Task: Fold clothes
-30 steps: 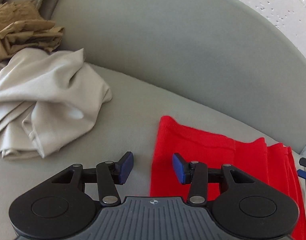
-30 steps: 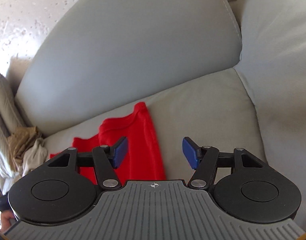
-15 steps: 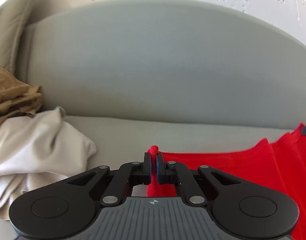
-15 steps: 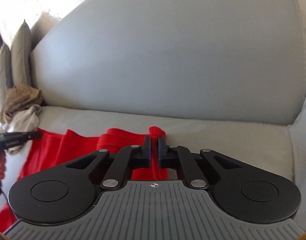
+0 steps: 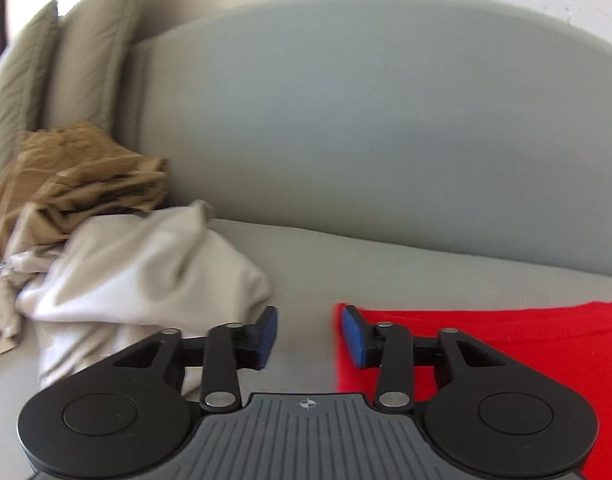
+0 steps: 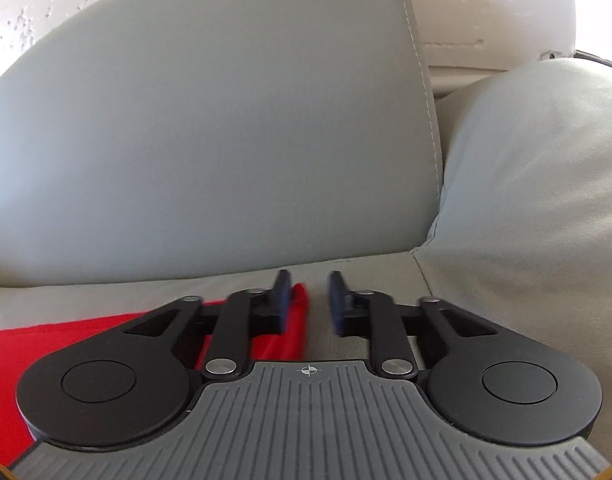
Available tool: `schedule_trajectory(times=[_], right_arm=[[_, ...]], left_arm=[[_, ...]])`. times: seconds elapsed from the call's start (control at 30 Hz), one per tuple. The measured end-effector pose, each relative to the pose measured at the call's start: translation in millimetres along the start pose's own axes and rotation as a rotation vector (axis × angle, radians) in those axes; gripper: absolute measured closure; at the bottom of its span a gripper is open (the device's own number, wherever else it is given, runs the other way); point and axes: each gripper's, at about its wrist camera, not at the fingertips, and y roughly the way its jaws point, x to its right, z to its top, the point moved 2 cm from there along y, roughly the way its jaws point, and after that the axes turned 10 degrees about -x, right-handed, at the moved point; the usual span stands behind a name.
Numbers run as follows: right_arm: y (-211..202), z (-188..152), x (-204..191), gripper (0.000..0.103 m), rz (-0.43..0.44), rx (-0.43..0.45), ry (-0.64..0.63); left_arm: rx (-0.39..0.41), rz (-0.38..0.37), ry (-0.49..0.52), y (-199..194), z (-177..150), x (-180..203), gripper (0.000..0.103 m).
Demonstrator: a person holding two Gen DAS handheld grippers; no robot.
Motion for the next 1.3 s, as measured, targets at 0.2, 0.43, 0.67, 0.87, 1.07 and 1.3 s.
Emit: schedule_trajectory(times=[0.2,0.43,0.67,0.87,1.07,1.3], right_arm=[[-126,-3,37,0.047,0.082,0.099,0.106],[-277,-36,56,0.047,0.154,0.106,0.103],[-237,-111,21,0.051,0.305,-0.200,0.019],[-149,-150,-9,0.096,0.326,-0.273,0.025],[-84,-144,9,0.103,0.390,-0.293,0.173],[-124,-117,43,0.100,0.069,-0.155,0.209]], left_arm=[[-0.068,-0.114,-0.020,-103,-18,-37,0.062],[-0.247,-0.297,0.052,-220,-67,-50,0.054],[-0.222,-0.230,0.066,-191,-157,-8,0.070],[-0.227,-0.132,-0.109,-153,-183,-20,0.095],[-0.273,-0.195,-0.194,-144,-181,-37,0.091],[-0.270,-0.208,-0.207,-144,-183,-36,0.091]])
